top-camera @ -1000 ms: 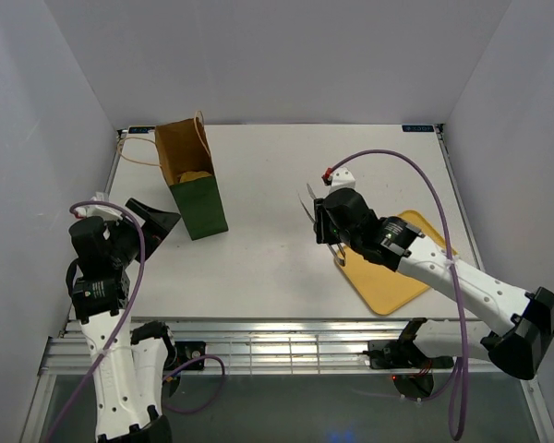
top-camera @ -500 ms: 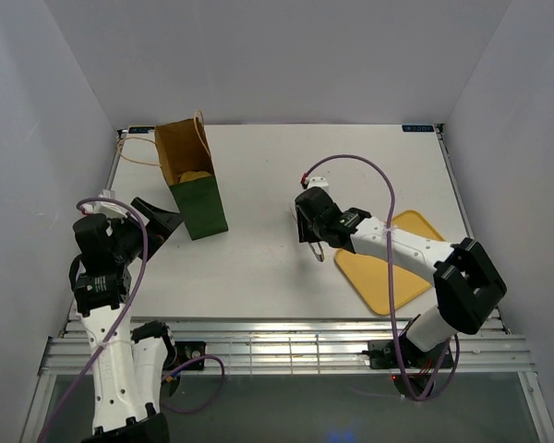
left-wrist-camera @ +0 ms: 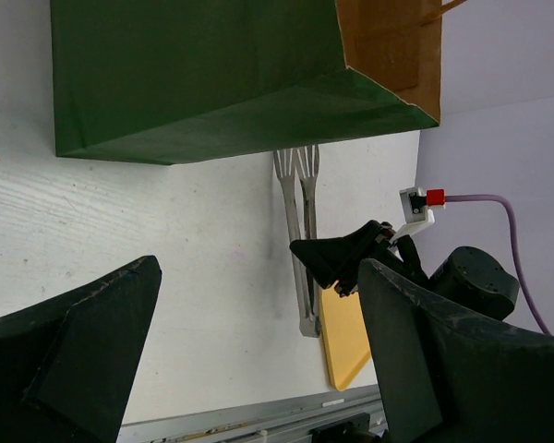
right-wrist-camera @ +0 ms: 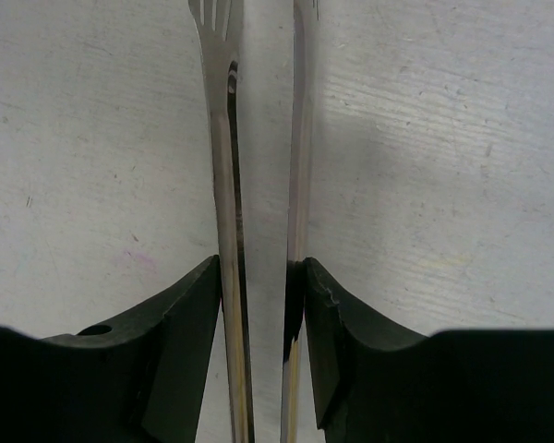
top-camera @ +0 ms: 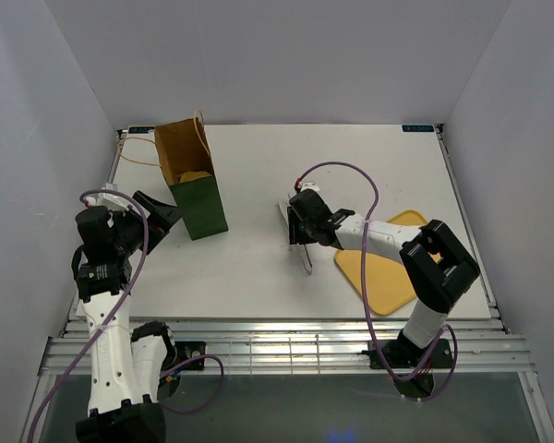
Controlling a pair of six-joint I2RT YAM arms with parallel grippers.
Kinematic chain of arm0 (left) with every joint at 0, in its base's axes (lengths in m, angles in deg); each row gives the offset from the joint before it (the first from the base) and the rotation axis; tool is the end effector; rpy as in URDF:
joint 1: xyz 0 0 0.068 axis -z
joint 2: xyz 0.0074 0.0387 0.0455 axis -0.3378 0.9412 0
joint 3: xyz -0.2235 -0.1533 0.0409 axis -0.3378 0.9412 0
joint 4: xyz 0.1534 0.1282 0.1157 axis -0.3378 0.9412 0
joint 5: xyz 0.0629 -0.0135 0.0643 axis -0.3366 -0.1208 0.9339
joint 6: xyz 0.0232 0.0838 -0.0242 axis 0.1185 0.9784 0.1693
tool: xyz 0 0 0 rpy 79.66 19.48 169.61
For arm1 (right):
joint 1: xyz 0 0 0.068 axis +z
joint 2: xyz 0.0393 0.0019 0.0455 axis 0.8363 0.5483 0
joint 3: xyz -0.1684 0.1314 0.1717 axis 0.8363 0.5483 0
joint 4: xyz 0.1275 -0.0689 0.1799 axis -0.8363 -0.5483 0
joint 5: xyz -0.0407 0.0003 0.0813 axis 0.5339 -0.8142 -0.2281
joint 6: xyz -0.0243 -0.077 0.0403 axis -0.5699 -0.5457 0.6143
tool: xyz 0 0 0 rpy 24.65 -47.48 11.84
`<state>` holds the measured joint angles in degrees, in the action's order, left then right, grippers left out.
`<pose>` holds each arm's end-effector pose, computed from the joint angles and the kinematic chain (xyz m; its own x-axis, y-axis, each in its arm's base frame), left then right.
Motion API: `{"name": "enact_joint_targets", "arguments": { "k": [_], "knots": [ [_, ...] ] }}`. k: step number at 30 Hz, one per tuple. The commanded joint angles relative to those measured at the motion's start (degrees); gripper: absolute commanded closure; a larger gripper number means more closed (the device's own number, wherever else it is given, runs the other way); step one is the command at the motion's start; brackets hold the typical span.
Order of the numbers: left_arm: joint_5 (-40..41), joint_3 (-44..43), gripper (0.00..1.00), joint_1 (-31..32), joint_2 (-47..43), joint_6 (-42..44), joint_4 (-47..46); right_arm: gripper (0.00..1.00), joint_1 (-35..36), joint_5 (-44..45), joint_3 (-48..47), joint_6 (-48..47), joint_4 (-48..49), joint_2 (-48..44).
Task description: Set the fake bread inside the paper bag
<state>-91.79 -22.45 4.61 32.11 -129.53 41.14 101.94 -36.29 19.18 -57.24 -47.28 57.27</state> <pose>0.1543 -0.0001 0.2984 -0.4903 -0.7170 -0.4955 -0.1664 0.6351 -0.7543 0.2706 0.2438 0.1836 -0.7225 -0.0695 -0.6878 -0.2497 0.9540 0.1659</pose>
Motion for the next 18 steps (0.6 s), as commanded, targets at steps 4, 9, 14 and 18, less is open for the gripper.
{"name": "enact_joint_targets", "arguments": {
  "k": [4, 9, 14, 18],
  "knots": [
    [-1.8, 3.0, 0.02, 1.8, 1.0, -2.1, -6.2, 0.53, -0.2, -1.9, 1.3, 3.1, 4.8, 2.8],
    [1.4, 3.5, 0.02, 6.3, 2.1, -3.3, -7.6, 0.45, -1.0, -0.5, 3.6, 3.0, 6.1, 2.8],
    [5.3, 3.9, 0.02, 14.1, 3.9, -5.3, -9.1, 0.44, -1.9, -1.6, 4.7, 2.7, 7.1, 3.6],
    [10.1, 4.3, 0.02, 19.9, 3.5, -6.8, -9.1, 0.43, -2.0, -1.8, 5.8, 2.3, 7.9, 3.0]
  ]
}}
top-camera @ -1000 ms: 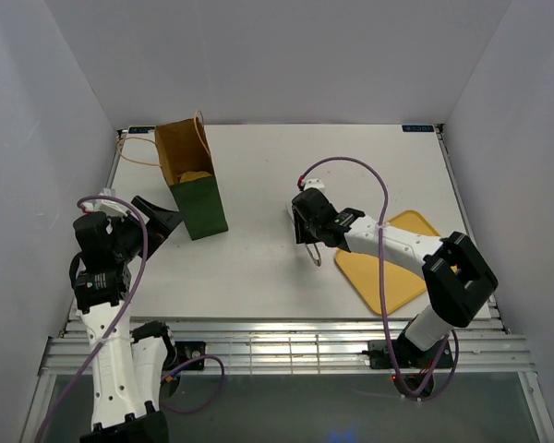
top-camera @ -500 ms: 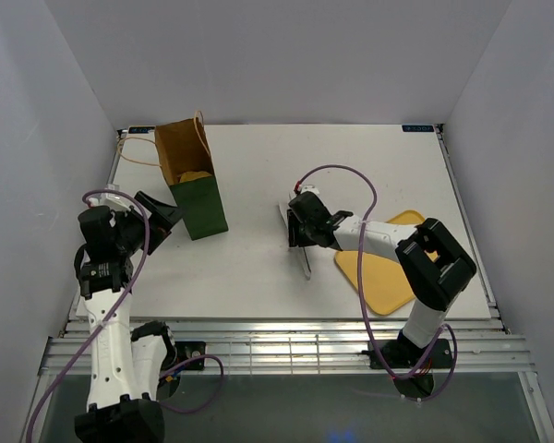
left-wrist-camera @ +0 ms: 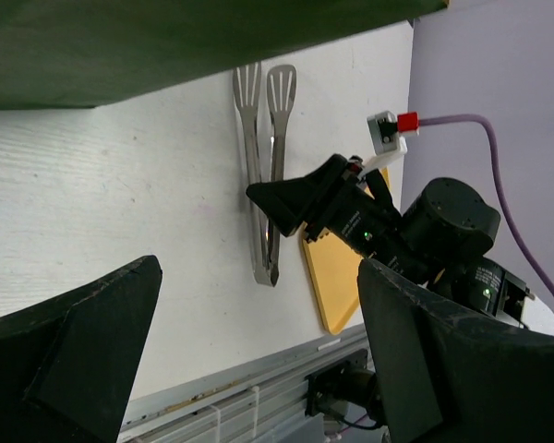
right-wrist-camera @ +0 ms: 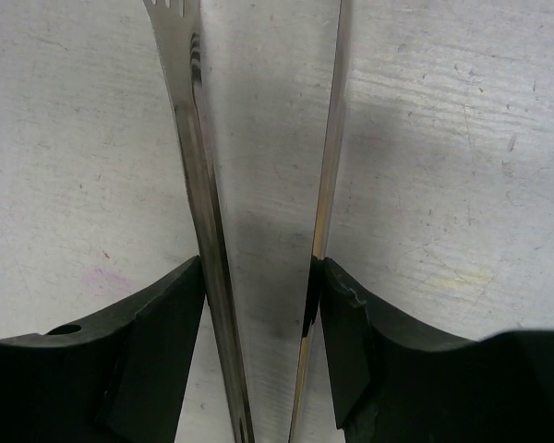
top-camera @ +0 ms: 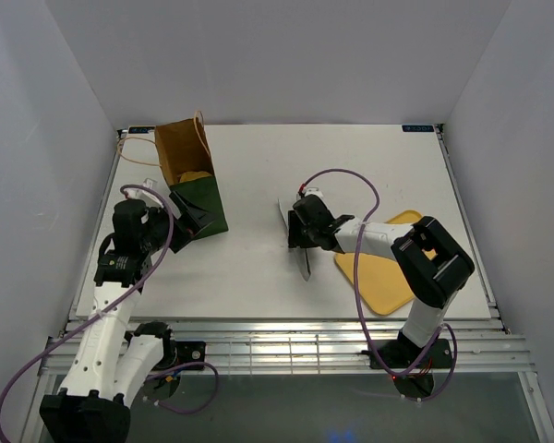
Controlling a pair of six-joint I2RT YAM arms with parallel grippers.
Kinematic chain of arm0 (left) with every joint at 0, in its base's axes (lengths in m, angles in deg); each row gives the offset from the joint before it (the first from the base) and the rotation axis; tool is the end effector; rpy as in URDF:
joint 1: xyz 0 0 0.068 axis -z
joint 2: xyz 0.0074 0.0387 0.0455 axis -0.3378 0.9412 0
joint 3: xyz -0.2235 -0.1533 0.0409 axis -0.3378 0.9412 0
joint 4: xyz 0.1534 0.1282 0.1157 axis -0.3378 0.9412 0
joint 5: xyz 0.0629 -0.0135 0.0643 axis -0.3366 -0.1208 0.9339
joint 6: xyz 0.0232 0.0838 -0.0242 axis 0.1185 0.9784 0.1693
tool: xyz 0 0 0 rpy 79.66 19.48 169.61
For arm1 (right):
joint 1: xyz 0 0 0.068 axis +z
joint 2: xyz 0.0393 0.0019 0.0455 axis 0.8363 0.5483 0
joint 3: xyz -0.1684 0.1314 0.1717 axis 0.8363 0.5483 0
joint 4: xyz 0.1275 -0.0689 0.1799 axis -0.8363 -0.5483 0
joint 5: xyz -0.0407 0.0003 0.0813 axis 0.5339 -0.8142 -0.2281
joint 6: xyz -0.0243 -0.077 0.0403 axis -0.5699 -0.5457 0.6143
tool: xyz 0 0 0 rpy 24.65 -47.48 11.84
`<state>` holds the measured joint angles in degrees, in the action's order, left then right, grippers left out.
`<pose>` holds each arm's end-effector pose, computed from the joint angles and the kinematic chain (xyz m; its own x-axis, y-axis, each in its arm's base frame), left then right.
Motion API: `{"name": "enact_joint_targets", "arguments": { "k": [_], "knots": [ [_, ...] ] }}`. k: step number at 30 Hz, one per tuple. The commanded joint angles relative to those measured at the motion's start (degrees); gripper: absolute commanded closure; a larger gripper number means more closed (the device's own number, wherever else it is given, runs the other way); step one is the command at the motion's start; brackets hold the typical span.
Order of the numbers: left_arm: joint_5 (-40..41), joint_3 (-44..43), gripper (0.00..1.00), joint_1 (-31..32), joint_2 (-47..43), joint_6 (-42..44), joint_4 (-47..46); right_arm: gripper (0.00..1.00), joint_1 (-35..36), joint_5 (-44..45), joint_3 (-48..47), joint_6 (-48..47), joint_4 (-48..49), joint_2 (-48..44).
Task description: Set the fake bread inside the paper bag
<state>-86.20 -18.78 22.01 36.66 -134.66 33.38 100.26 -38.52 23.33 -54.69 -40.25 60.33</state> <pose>0.1741 -0.0403 0.2809 -0.6333 -0.6280 -0.4522 -0.0873 0.6386 -0.7646 0.2772 0.2395 0.1554 -0.7478 -0.0127 -0.6638 -0.2100 0.9530 0.2184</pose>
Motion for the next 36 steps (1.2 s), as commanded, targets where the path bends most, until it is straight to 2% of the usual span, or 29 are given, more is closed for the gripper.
{"name": "enact_joint_targets", "arguments": {
  "k": [1, 13, 16, 17, 19, 20, 21, 29, 36],
  "knots": [
    [4.8, 0.9, 0.02, 2.7, -1.9, -2.3, -1.4, 0.42, -0.4, 0.6, 1.8, -0.3, 1.0, -0.3],
    [3.0, 3.4, 0.02, 7.7, -2.3, -5.4, -2.6, 0.24, -0.9, -0.8, 3.8, -1.0, 1.3, -4.7],
    [2.6, 3.6, 0.02, 8.5, -2.7, -5.5, -2.6, 0.17, -0.9, -0.7, 4.4, -1.0, 0.9, -6.4],
    [2.4, 3.6, 0.02, 8.7, -3.0, -5.6, -2.5, 0.09, -0.9, -0.6, 4.6, -1.0, 0.9, -7.5],
    [1.9, 4.0, 0.02, 8.7, -4.0, -6.0, -2.5, 0.03, -0.9, -0.6, 5.8, -1.1, 1.0, -8.9],
    [1.7, 4.0, 0.02, 8.7, -4.4, -6.1, -2.5, 0.09, -0.9, -0.4, 6.3, -1.2, 1.0, -10.5],
    [1.5, 4.0, 0.02, 8.7, -4.7, -6.1, -2.4, 0.1, -0.9, -0.4, 7.1, -1.3, 1.0, -11.4],
    [-1.7, 6.1, 0.02, 8.7, -8.5, -7.0, -3.2, 0.1, -0.9, -1.8, 13.2, -2.7, 1.4, -22.4],
    [-9.7, 14.9, 0.02, 8.7, -17.6, -10.1, -16.3, 0.1, -0.9, -5.7, 29.4, -3.9, 14.1, -39.4]
  ]
}}
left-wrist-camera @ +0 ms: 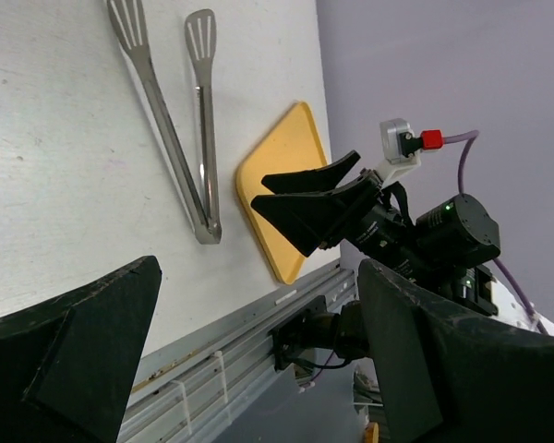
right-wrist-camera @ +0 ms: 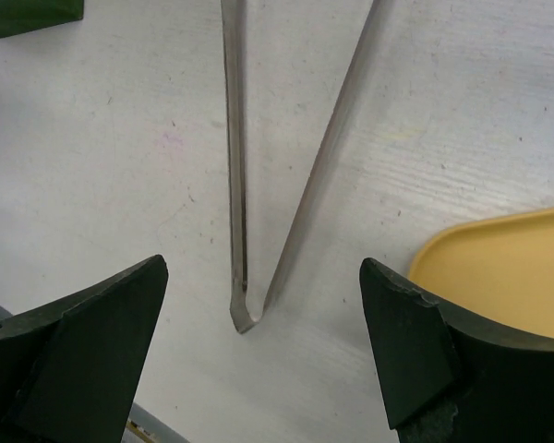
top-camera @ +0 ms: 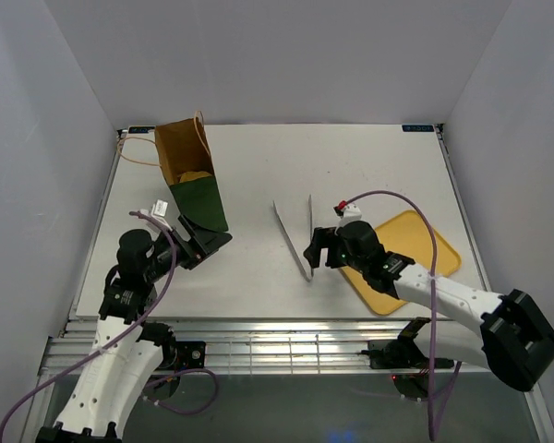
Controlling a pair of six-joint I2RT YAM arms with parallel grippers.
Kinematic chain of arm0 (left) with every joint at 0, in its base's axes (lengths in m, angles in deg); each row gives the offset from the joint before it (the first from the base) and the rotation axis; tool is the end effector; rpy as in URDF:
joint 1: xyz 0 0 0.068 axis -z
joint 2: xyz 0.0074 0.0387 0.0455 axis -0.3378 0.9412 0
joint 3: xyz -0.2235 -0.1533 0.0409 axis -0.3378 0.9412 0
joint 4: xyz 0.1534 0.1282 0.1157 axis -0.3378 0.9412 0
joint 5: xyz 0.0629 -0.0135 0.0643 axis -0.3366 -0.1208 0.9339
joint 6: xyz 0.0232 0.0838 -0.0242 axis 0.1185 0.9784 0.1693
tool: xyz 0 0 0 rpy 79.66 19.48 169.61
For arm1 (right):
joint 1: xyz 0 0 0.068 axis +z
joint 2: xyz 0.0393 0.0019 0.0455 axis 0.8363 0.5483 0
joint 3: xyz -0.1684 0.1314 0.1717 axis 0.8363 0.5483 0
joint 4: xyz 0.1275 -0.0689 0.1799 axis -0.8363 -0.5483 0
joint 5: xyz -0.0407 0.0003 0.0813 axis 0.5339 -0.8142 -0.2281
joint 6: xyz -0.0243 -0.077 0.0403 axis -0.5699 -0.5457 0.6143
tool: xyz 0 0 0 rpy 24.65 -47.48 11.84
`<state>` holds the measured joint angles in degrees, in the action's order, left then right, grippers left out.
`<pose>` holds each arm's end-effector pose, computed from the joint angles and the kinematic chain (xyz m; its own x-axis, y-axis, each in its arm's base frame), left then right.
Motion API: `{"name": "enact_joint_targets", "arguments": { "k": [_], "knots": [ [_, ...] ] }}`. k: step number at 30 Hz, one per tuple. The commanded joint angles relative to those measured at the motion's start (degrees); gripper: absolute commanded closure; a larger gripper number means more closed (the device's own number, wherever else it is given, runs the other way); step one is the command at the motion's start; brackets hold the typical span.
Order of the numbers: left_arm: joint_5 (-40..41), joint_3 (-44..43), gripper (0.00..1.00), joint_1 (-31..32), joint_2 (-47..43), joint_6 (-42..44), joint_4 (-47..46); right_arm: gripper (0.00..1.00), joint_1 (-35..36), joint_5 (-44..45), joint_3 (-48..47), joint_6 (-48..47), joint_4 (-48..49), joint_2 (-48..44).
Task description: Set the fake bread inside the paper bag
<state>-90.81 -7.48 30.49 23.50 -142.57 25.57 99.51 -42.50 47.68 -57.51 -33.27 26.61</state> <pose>0.1337 -0.0652 0.2640 -0.6963 -0.5850 -0.4159 0.0818 0.5110 -0.8557 0.1958 0.1652 0.2049 -0.6055 0.0801 -0.7918 -0.3320 0.8788 0.3427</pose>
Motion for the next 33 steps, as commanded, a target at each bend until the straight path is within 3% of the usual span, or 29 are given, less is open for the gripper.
{"name": "enact_joint_targets", "arguments": {
  "k": [1, 7, 11, 18, 20, 29, 33],
  "knots": [
    [-5.6, 4.8, 0.02, 0.2, -5.7, -2.9, -10.1, 0.1, -0.1, -1.8, 6.8, -0.8, 8.9, -7.6],
    [-8.3, 13.7, 0.02, 0.2, -15.8, -8.7, -21.2, 0.1, -0.1, -0.1, 19.2, 1.5, 10.9, -25.3],
    [-10.2, 18.2, 0.02, 0.2, -21.4, -12.1, -26.9, 0.1, -0.1, 2.2, 28.6, 4.4, 11.9, -42.0],
    [-10.7, 24.4, 0.02, 0.2, -37.3, -16.8, -28.9, 0.1, -0.1, -2.1, 40.5, 10.6, -1.0, -70.1],
    [-13.5, 25.1, 0.02, 0.2, -37.9, -17.5, -28.9, 0.1, -0.1, -2.6, 41.7, 13.1, -4.7, -76.7],
    [-17.5, 30.3, 0.02, 0.3, -38.4, -20.0, -29.4, 0.1, -0.1, -4.9, 40.7, 17.5, -15.2, -73.8],
    [-18.8, 37.1, 0.02, 0.2, -38.4, -25.7, -41.4, 0.1, -0.1, -5.7, 42.7, 20.0, -16.9, -78.3]
  ]
}}
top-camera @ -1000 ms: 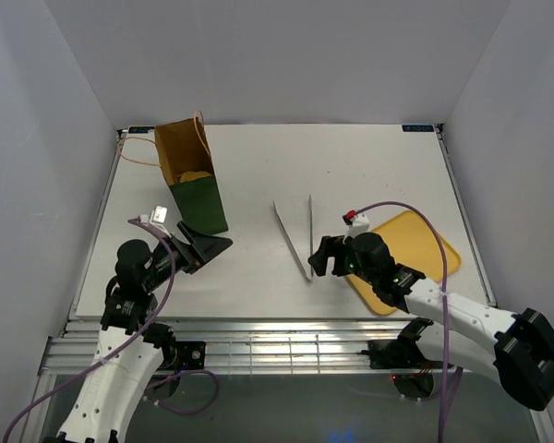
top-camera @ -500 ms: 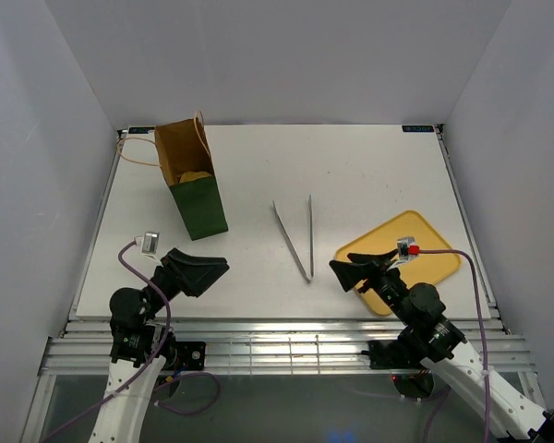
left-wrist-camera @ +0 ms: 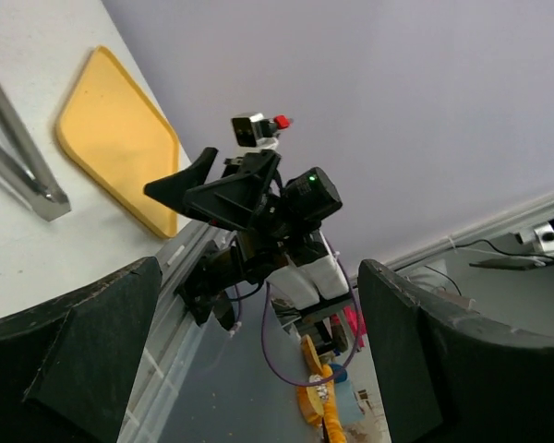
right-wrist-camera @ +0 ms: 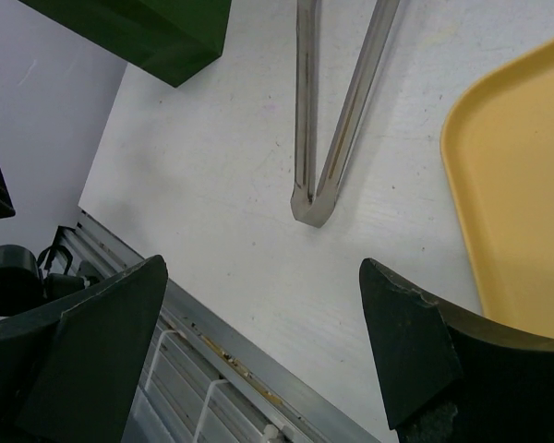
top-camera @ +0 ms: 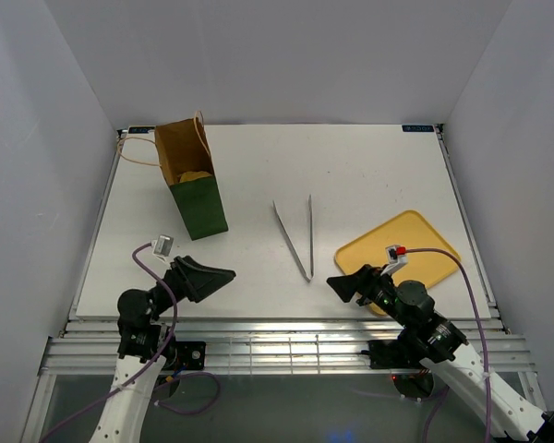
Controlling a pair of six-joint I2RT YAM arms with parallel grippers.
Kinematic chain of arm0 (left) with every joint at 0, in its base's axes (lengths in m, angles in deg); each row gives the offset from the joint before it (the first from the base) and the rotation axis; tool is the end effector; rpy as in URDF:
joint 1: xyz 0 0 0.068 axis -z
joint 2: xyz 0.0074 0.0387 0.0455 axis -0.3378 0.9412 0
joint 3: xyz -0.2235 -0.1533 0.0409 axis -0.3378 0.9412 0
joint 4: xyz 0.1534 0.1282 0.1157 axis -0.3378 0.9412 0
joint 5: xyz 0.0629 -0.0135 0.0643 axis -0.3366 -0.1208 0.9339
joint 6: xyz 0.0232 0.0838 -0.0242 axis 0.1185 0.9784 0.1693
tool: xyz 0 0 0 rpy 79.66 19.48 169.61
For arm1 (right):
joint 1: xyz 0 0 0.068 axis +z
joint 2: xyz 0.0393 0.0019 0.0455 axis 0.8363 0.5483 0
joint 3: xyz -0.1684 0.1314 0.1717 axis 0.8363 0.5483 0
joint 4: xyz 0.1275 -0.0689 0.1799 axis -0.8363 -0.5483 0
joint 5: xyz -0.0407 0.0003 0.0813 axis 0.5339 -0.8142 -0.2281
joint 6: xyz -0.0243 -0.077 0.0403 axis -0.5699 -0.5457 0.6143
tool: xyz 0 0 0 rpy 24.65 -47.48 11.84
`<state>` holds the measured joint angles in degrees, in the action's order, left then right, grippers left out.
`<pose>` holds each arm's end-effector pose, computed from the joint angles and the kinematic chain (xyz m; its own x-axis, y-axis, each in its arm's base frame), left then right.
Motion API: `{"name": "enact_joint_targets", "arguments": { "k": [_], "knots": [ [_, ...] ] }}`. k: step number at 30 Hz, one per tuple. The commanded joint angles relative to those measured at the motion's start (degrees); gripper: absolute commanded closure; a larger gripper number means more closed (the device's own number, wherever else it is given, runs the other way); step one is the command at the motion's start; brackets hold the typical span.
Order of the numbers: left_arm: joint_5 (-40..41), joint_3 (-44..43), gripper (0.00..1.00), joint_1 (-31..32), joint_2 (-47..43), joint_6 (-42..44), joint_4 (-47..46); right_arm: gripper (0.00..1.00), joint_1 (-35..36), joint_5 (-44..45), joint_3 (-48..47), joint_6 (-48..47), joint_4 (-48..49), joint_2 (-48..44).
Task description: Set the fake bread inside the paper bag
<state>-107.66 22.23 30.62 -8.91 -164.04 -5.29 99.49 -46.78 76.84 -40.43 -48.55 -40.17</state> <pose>0.0783 -0.0740 0.2117 -0.7354 -0.5436 -0.4046 0.4219 0.1001 -0.9011 0.0899 0.0754 0.1598 -0.5205 0.4866 -0.7016 -0.3622 0.6183 0.6975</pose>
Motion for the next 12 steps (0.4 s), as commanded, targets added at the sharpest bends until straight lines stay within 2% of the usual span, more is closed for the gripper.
{"name": "enact_joint_targets", "arguments": {
  "k": [1, 2, 3, 8, 12],
  "knots": [
    [-2.1, 11.2, 0.02, 0.2, -6.0, -8.1, -13.8, 0.1, -0.1, -1.5, 13.8, 3.3, -1.3, -10.3],
    [-2.2, 13.2, 0.02, 0.1, -6.0, -10.3, -21.0, 0.1, 0.0, -1.8, 14.1, 3.5, -0.6, -9.9],
    [-2.3, 15.0, 0.02, 0.1, -5.9, -12.5, -22.8, 0.1, -0.1, -2.2, 14.9, 4.0, -0.4, -9.8],
    [-3.5, 15.2, 0.02, 0.2, -5.9, -12.4, -26.4, 0.1, 0.0, -3.6, 17.0, 5.2, 0.1, -11.0],
    [-4.4, 15.6, 0.02, 0.2, -5.9, -14.3, -31.0, 0.1, -0.1, -6.3, 18.5, 5.0, 4.6, -11.4]
  ]
}}
